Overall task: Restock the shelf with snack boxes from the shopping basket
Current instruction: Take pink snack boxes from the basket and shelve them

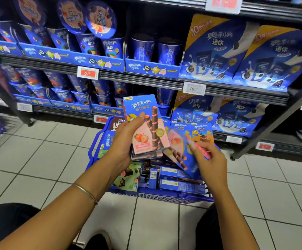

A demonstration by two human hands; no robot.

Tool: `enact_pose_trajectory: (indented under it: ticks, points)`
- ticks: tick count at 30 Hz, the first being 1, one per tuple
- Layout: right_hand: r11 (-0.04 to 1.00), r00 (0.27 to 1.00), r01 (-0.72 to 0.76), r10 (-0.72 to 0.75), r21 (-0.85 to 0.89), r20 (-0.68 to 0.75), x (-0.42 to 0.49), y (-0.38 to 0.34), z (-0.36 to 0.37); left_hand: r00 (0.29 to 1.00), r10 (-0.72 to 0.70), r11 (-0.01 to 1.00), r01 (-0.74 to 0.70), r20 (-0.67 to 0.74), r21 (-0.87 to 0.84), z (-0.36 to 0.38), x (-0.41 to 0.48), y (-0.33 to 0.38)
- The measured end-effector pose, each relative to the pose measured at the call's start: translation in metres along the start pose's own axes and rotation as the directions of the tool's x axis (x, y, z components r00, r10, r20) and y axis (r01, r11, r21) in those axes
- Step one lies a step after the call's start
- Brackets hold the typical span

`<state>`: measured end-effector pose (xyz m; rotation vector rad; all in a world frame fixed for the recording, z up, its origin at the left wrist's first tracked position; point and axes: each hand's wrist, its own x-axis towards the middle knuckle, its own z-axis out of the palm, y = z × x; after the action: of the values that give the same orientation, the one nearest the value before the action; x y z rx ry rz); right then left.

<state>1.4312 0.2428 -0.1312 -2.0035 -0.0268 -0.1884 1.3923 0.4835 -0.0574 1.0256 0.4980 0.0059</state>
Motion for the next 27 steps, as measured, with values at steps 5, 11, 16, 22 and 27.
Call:
enact_pose_trajectory:
  ticks: [5, 11, 16, 22, 27]
  points:
    - [0.903, 0.972, -0.187, 0.226, 0.387, -0.057, 0.01, -0.037, -0.008, 1.0, 0.011, 1.0, -0.01, 0.019, -0.01, 0.002, 0.001, -0.004]
    - [0.704, 0.949, -0.314, 0.254, 0.637, 0.187, 0.0, -0.077, -0.007, 1.0, -0.007, 0.999, 0.006, 0.009, 0.047, 0.004, 0.0, -0.01]
    - [0.649, 0.936, -0.349, 0.212, 0.676, 0.28, -0.001, -0.087, 0.0, 1.0, 0.02, 0.993, -0.022, 0.014, 0.117, 0.005, 0.001, -0.009]
    - [0.428, 0.943, -0.333, 0.151, 0.84, 0.297, 0.012, -0.084, 0.007, 0.999, -0.009, 0.996, 0.012, -0.037, 0.09, -0.002, 0.011, -0.005]
    - [0.478, 0.934, -0.355, 0.208, 0.803, 0.289, 0.029, -0.083, 0.025, 0.999, -0.042, 0.997, 0.043, -0.01, 0.068, -0.015, 0.03, -0.005]
